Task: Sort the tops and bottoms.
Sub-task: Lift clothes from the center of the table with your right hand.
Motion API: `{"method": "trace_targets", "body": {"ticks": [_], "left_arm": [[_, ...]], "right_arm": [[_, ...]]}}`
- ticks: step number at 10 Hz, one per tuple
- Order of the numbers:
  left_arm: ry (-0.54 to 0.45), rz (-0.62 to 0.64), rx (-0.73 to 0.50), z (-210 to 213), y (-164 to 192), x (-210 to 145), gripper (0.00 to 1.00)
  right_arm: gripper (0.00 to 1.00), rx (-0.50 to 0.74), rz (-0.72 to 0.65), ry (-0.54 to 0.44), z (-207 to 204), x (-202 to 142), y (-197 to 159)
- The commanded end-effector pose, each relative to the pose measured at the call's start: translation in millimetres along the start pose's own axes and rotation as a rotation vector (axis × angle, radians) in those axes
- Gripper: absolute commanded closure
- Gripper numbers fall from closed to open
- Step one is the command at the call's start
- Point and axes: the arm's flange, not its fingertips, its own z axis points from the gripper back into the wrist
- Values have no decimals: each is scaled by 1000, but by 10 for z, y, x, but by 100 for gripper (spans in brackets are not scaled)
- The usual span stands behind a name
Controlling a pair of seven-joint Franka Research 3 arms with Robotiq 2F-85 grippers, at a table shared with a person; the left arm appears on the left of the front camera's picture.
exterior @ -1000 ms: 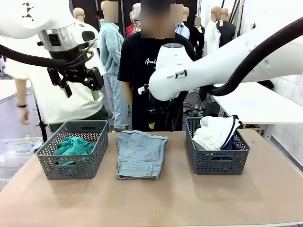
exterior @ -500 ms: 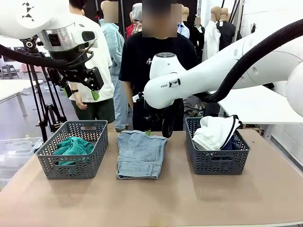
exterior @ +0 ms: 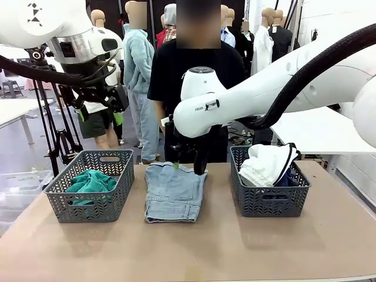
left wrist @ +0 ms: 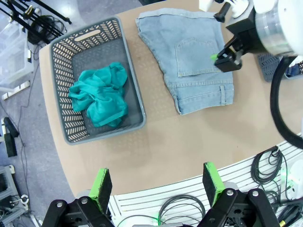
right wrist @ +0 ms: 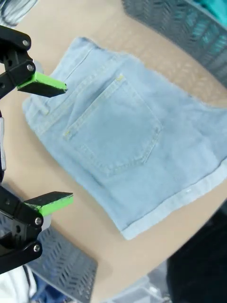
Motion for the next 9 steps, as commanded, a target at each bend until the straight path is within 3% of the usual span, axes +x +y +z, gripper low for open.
{"method": "trace_targets", "body": {"ticks": [1, 4, 7, 8, 9], "left_arm": [[5, 3, 1, 13, 24, 1, 0], [5, 3, 1, 13, 24, 1, 0], [5, 3, 1, 13, 24, 1, 0], [5, 3, 1, 13, 24, 1, 0], [5, 3, 1, 13, 24, 1, 0]], "right_arm": [[0, -115, -212, 13, -127, 39, 214], [0, -215, -469, 71, -308, 65, 219], [0, -223, -679, 30, -507, -82, 113], [0, -179, -657, 22, -499, -115, 73], [0, -212, -611, 65, -489, -76, 94]]}}
